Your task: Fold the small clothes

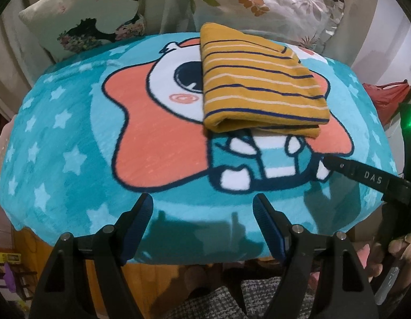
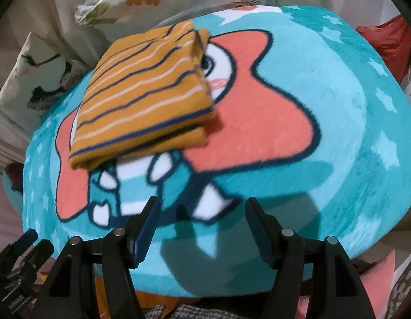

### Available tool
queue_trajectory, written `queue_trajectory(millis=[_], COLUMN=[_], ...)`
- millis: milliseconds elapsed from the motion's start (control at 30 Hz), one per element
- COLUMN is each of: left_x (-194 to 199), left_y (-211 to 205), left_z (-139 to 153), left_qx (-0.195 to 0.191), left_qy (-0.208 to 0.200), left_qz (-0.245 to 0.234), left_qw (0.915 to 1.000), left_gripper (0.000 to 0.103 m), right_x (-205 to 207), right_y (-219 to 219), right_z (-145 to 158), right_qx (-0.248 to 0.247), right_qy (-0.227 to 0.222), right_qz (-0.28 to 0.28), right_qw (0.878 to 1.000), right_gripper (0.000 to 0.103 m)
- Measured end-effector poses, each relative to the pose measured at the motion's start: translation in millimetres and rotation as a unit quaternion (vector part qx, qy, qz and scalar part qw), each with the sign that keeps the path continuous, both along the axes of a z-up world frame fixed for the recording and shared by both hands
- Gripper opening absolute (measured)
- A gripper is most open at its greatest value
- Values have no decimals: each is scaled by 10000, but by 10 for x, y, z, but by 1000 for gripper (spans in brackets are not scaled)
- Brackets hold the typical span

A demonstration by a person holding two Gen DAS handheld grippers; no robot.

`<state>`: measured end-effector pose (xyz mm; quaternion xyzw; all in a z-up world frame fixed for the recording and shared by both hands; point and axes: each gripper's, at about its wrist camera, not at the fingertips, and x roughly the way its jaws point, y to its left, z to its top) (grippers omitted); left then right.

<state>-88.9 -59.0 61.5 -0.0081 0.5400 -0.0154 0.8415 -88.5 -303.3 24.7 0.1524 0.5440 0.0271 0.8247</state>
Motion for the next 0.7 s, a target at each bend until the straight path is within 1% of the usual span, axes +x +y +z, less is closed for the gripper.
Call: queue_trajectory(millis=[233,433,567,700], left_x=[142,249,285,305], left_y=[-220,-295,-303,-245], left_z=[-2,-53,-63,-49], left_qx=[72,45,99,166], left_qy=[33,104,123,124], left_qz=[76,190,278,430], left_qw=[9999,9998,9995,9989], left_gripper=[77,77,77,77], right_x=[233,392,625,959], right_y=[-233,-355,-381,-354], right_z=[-22,20,172,381], right_qx=[111,37,-94,-182], right_qy=[-34,-144,-413,-802], right_qz=[-1,-28,66,135], right_qw=[9999,9999,9991,9965], right_gripper=[71,71,71,71])
